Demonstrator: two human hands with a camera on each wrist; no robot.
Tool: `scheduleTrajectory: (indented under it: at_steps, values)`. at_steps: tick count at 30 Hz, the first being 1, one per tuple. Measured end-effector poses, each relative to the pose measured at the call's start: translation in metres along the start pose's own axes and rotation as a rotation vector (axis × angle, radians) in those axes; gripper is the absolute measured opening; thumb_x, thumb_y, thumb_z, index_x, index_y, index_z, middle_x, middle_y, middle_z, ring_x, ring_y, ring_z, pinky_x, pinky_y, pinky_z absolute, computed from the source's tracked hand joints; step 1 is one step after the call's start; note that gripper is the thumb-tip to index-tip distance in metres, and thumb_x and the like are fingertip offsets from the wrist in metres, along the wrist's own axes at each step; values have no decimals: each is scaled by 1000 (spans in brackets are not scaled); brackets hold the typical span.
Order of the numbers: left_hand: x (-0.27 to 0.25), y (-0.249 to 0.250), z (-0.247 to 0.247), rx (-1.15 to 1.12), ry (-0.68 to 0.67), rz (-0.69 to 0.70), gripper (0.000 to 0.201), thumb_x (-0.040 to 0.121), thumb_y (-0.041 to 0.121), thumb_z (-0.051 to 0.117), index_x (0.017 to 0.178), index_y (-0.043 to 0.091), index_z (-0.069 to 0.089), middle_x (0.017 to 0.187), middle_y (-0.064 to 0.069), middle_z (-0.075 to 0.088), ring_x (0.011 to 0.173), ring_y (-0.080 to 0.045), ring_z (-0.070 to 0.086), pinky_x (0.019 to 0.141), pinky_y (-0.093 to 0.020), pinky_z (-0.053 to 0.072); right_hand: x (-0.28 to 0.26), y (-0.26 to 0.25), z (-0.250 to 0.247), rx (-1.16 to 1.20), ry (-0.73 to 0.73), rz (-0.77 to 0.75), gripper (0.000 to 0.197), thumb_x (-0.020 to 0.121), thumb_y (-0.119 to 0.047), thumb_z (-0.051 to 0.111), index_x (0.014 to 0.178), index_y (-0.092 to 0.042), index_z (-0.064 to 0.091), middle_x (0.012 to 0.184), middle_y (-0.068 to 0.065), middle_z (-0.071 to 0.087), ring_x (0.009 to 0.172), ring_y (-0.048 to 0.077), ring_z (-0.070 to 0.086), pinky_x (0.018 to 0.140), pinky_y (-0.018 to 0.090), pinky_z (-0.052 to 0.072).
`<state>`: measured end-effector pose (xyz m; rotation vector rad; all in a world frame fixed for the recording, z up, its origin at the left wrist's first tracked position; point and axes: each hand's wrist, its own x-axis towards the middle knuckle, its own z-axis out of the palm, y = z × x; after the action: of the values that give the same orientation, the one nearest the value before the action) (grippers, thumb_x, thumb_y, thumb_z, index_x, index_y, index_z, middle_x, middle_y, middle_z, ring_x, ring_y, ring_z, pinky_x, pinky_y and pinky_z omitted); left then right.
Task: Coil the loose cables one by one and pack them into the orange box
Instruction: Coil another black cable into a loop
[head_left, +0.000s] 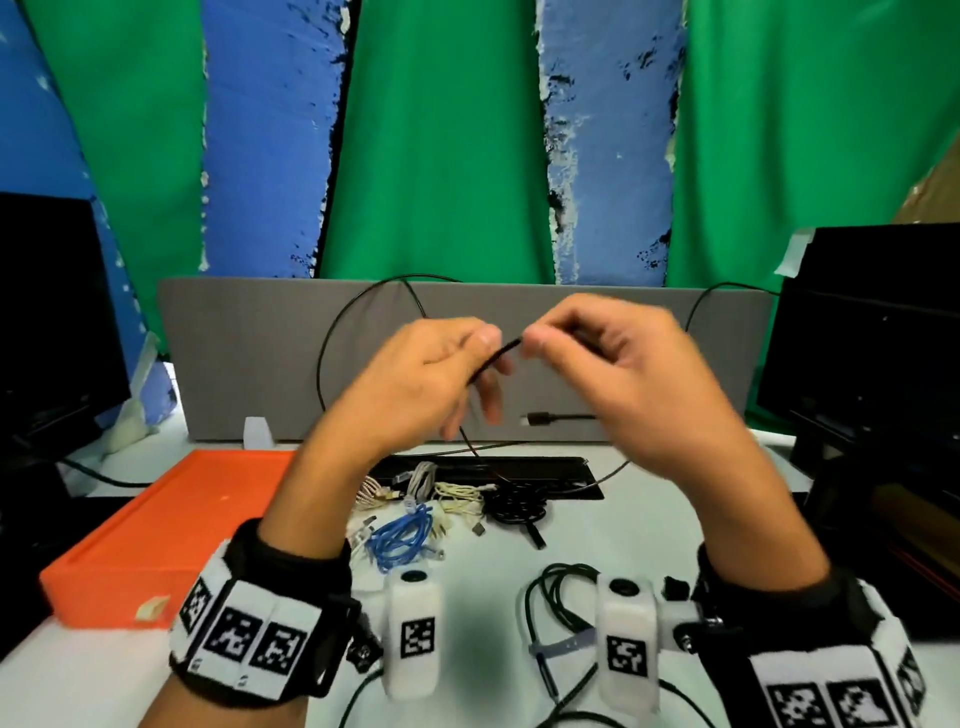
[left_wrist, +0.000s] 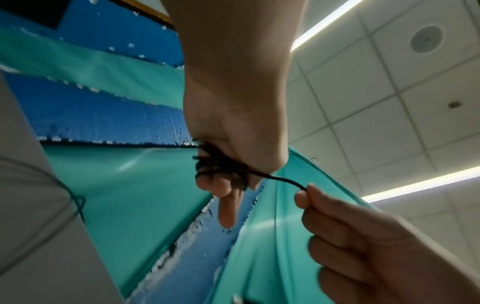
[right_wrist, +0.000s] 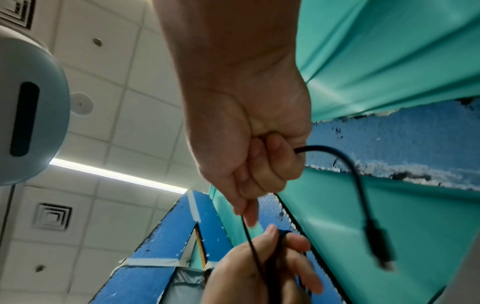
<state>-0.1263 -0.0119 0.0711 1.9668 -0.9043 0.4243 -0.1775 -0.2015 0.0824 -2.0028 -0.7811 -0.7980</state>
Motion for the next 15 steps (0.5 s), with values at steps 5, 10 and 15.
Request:
scheduleTrajectory:
  at_steps: [5,10,15]
  values:
    - [-4,22,15,-708,-119,-39,45,100,36,39,87,4,68,49,-7,50,38,-15,22,44,-24,25,4,9,-7,141,250,11,18,98,-22,63,82,-14,68,59,-18,56,56,-3,45,57,11,35]
    - [-4,32,10,-1084,-24,18,35,100,31,41,82,8,61,43,7,39,32,-5,31,44,-21,36,4,9,9,265,130,83,26,103,-33,52,81,-25,64,55,-13,37,48,1,30,47,13,26]
    - [1,35,8,-1461,40,62,33,106,26,28,93,11,55,54,8,49,46,-5,51,63,-23,51,5,10,27,150,14,155,32,107,-32,41,80,-20,53,57,-8,41,46,3,34,46,18,28]
